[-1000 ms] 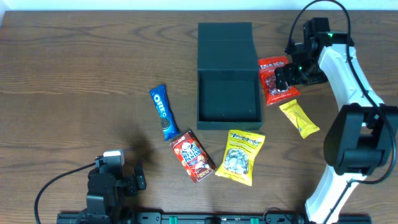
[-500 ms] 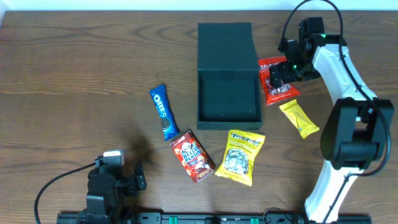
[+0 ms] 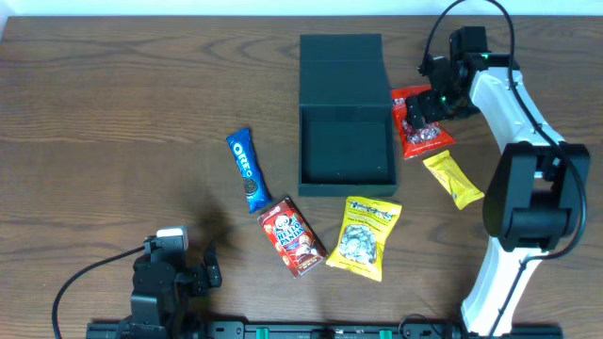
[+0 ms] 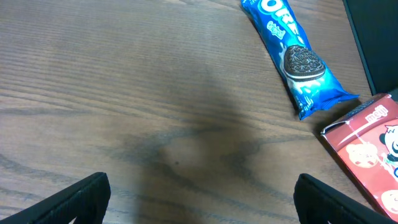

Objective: Pack container
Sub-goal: 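Move the right gripper over the red HACKS Original bag, then close the right gripper on the red HACKS bag and lift it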

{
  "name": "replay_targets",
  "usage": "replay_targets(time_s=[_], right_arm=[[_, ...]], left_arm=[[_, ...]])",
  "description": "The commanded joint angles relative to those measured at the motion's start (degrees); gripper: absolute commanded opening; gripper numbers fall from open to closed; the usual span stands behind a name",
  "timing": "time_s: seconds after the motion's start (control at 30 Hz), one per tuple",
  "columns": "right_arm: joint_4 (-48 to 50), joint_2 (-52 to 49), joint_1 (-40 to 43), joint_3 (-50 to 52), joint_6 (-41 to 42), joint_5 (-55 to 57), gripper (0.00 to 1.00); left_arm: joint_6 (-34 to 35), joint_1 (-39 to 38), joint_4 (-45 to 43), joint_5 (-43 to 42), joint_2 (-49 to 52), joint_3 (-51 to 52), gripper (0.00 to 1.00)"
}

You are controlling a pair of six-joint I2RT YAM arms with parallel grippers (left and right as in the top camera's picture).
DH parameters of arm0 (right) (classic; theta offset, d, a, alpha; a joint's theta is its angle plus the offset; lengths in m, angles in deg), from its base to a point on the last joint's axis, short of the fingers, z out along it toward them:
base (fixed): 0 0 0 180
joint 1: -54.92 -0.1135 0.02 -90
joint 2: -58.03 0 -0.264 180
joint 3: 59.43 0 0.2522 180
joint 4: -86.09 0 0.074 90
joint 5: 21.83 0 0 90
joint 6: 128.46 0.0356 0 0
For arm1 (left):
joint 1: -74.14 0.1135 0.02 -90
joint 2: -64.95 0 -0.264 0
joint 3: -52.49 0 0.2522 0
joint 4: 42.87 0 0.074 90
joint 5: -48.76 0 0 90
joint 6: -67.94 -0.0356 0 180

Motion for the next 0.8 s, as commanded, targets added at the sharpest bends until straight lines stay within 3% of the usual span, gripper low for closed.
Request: replay_targets(time_s=[0.0,0.67,0.73,0.77], right_arm=[[0.28,-2.45,-1.62,-1.11,-0.68,-0.46,0.99],[0.98,-4.92,-2.43,-1.11,-0.5,-0.17,0.99],[0.92,-4.92,-2.43,-1.11,-0.52,-0.17,0.93],[0.79,-4.92,-2.43,-1.11,-0.52,-0.2,0.95]], left_arm=[[-1.22,0.35,1.6,-0.2,-0.37,2.25,0.95],[-1.22,0.35,1.6,-0.2,-0.37,2.25,0.95],[-1.22,0.35,1.6,-0.2,-0.37,2.25,0.95],[-1.22,0.35,1.6,-0.2,-0.37,2.25,0.95]])
